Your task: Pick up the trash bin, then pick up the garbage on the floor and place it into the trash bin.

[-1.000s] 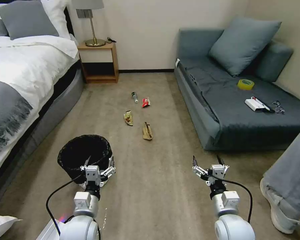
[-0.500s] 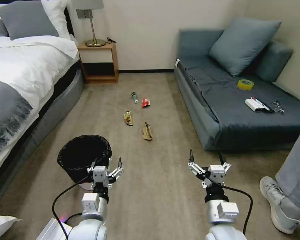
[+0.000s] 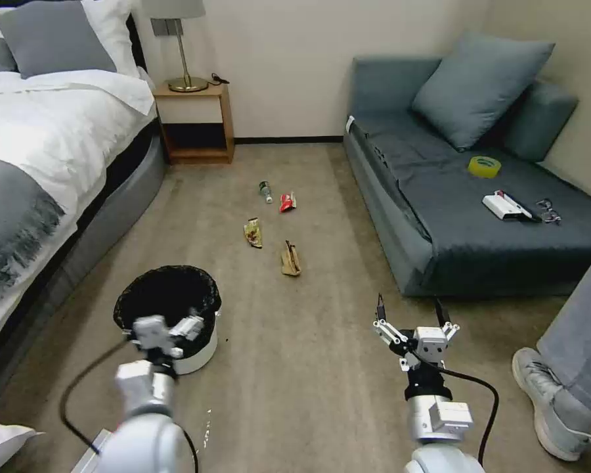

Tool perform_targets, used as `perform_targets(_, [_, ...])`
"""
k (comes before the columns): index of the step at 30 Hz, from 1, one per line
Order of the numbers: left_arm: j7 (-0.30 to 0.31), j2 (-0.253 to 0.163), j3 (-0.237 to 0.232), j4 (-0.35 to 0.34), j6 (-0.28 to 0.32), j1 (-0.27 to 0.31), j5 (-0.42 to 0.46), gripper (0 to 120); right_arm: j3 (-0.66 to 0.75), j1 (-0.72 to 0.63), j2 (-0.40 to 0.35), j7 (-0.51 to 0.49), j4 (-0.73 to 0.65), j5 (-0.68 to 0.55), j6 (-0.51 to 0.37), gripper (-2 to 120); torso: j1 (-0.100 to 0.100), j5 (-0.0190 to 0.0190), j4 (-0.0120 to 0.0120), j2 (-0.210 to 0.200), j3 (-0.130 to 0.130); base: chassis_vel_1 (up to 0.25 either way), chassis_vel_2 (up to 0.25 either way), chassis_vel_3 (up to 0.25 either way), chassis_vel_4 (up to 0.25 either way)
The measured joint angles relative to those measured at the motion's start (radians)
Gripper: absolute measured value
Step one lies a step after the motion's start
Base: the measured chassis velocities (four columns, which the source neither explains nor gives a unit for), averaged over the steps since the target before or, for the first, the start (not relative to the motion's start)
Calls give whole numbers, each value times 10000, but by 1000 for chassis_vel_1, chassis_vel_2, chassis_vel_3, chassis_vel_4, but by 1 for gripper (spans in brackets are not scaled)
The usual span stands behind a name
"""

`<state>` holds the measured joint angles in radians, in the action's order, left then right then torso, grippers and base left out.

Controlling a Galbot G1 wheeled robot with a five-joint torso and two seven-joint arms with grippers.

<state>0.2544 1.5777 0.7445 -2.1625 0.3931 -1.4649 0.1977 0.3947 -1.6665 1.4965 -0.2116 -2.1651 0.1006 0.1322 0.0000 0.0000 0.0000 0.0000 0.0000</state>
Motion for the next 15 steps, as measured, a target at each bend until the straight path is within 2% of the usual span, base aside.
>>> perform_targets(2, [647, -219, 512, 246, 975, 478, 937, 100, -5, 38, -59, 9, 37, -57, 0, 100, 0, -3, 1, 0, 0, 0, 0, 0, 0])
perform_targets(4, [1039, -505, 870, 677, 1590, 982, 1584, 100, 2, 73, -114, 14, 58, -100, 0, 100, 0, 0, 1, 0, 0, 0, 0, 0, 0])
perform_targets(5, [1039, -505, 870, 677, 1590, 982, 1584, 100, 2, 73, -114, 14, 58, -100, 0, 100, 0, 0, 1, 0, 0, 0, 0, 0, 0])
perform_targets(9, [1453, -988, 983, 1581, 1978, 1826, 2201, 100, 5, 102, -200, 28, 60, -168, -13, 100, 0, -1, 0, 0, 0, 0, 0, 0, 0])
perform_targets(10, [1453, -988, 983, 1581, 1978, 1826, 2201, 100, 5, 102, -200, 28, 60, -168, -13, 100, 0, -1, 0, 0, 0, 0, 0, 0, 0])
perform_targets(13, [1774, -1253, 829, 2253, 2213, 2446, 2619, 100, 18, 117, -221, 35, 61, -191, -29, 100, 0, -2, -1, -1, 1, 0, 0, 0, 0])
perform_targets(15, [1862, -1336, 776, 2477, 2291, 2617, 2671, 100, 31, 119, -224, 36, 62, -196, -33, 100, 0, -1, -1, -1, 0, 0, 0, 0, 0])
